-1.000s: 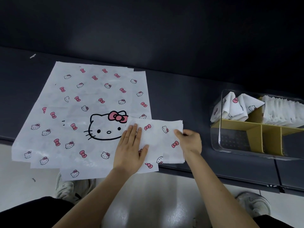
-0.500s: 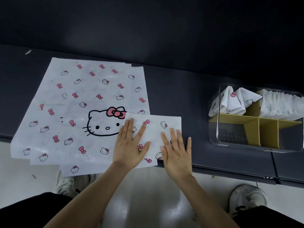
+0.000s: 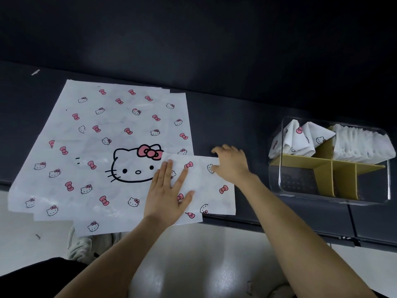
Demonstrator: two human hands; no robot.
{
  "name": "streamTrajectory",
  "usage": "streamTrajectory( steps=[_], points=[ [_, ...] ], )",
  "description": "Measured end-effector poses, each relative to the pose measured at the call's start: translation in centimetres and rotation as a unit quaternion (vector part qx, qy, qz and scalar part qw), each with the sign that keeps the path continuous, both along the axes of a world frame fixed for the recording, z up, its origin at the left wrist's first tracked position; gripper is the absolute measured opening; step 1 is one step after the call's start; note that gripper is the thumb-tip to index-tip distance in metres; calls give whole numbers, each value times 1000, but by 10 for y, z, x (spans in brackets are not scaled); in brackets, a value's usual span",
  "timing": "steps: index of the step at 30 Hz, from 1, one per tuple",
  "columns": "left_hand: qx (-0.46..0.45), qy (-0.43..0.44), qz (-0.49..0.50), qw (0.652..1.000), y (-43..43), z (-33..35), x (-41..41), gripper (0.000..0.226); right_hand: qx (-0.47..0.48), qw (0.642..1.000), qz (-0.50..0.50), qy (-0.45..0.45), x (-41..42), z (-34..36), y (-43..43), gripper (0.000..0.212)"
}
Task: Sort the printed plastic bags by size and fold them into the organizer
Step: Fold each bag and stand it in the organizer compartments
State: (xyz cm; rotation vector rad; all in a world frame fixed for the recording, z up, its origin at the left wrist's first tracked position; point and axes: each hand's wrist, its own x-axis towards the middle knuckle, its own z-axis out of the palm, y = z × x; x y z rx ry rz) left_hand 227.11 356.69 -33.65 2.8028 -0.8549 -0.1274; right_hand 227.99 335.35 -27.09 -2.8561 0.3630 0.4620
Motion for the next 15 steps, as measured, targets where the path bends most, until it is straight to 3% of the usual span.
streamTrajectory(
  steps=[5,8,11,13,15],
  points=[
    [1,1,-36,999,2,3,5,67,-12,998,47,39,5,8,-5,28],
    [10,-4,-71,997,5,4,11,66,80,996,2,33,-3,7,-3,18],
    [17,-7,-100,995,8,5,16,65,163,983,-64,47,-16,8,-2,38],
    [12,-9,-119,993,10,5,19,64,161,981,-96,56,-25,9,-3,50],
    [-4,-9,-146,989,11,6,24,63,143,982,-112,51,-35,9,-6,29]
  ],
)
